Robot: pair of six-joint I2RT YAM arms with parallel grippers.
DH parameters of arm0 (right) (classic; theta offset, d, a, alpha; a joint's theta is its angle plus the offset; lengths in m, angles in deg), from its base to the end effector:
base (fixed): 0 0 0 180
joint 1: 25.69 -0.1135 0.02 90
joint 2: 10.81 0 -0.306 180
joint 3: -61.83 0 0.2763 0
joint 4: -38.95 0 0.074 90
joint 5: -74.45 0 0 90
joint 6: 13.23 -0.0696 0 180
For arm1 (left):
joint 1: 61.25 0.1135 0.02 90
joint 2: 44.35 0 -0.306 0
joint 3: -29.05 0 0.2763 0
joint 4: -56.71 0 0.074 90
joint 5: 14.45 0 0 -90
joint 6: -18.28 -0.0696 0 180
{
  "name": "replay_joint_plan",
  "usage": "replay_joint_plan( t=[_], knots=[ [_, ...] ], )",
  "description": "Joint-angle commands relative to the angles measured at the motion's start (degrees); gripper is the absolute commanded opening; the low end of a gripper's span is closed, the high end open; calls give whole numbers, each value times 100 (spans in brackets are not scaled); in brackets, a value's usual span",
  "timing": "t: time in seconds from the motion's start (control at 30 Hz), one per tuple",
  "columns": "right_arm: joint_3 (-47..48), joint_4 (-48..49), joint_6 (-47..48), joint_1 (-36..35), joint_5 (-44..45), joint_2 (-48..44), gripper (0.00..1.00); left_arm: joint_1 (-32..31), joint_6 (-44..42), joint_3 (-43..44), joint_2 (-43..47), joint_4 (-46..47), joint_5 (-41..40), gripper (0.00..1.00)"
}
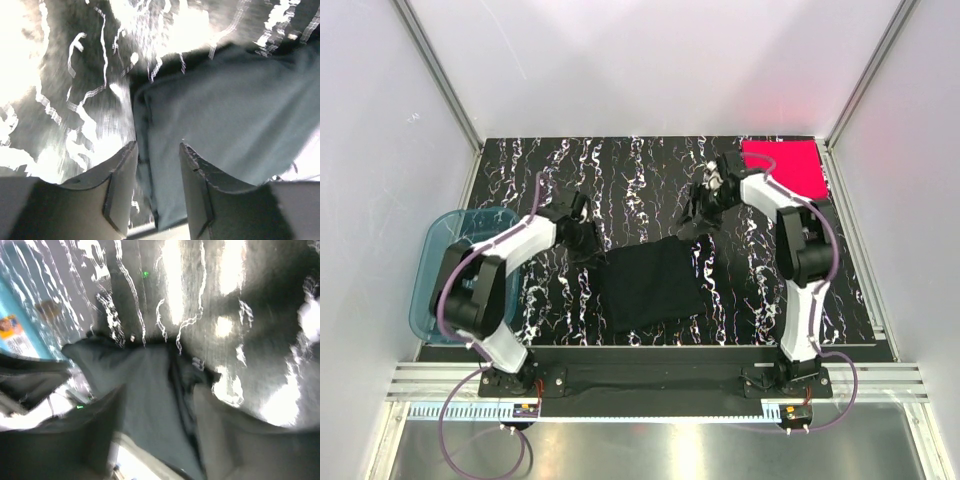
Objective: Fold and stack the t-shirts
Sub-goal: Fold the tshirt
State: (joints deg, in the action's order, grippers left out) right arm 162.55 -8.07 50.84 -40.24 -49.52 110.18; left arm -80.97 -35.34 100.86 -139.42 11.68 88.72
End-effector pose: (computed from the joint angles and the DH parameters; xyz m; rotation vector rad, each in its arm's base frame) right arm 0.4622 0.1601 0.1586 0.1070 2.8118 1.0000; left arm 0.3273 -0.1341 0.1775 -0.3522 2.8428 -0.5500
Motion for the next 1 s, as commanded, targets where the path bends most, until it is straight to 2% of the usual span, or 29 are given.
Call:
replay_joint_plan(
  t=[0.0, 0.13, 0.17, 0.23, 0.27, 0.33, 0.37, 0.43, 0.47, 0.63, 0.77, 0.97],
  knots=[
    [402, -1244, 825, -206, 1469, -1190, 99, -14, -158, 288, 856, -354, -402, 45],
    [86, -1570, 757, -233, 2078, -2077, 100, -171, -324, 322, 1341, -460, -464, 51],
    [-54, -1597, 591, -198, 2184, -2175, 100, -424, -377, 427, 1403, -451, -604, 52],
    [-230, -1536, 476, 64, 1792, -2368, 100, -838, -526, 559, 1543, -416, -885, 54],
    [-257, -1596, 414, 179, 1485, -2369, 100, -1397, -588, 621, 1579, -346, -1208, 57],
    [-205, -2016, 238, 469, 1412, -2335, 100, -2049, -816, 814, 1509, -144, -1692, 59],
    [-66, -2184, 177, 783, 1411, -2317, 100, -2740, -1008, 910, 1396, -109, -2156, 60],
    [67, -2597, 115, 1066, 1499, -2386, 100, -3377, -1246, 1201, 958, 14, -2659, 60],
    [155, -2660, 71, 1320, 1508, -2465, 100, -3893, -1387, 1280, 772, 67, -3062, 60],
    [287, -2836, -87, 1841, 1254, -3062, 100, -5003, -2002, 1701, -221, 357, -3750, 60],
    [218, -2915, -105, 2140, 990, -3309, 100, -5646, -2459, 2009, -977, 489, -4723, 64],
    [-160, -2836, -96, 2316, 972, -3749, 100, -6218, -2557, 2562, -1953, -36, -5403, 67]
  ],
)
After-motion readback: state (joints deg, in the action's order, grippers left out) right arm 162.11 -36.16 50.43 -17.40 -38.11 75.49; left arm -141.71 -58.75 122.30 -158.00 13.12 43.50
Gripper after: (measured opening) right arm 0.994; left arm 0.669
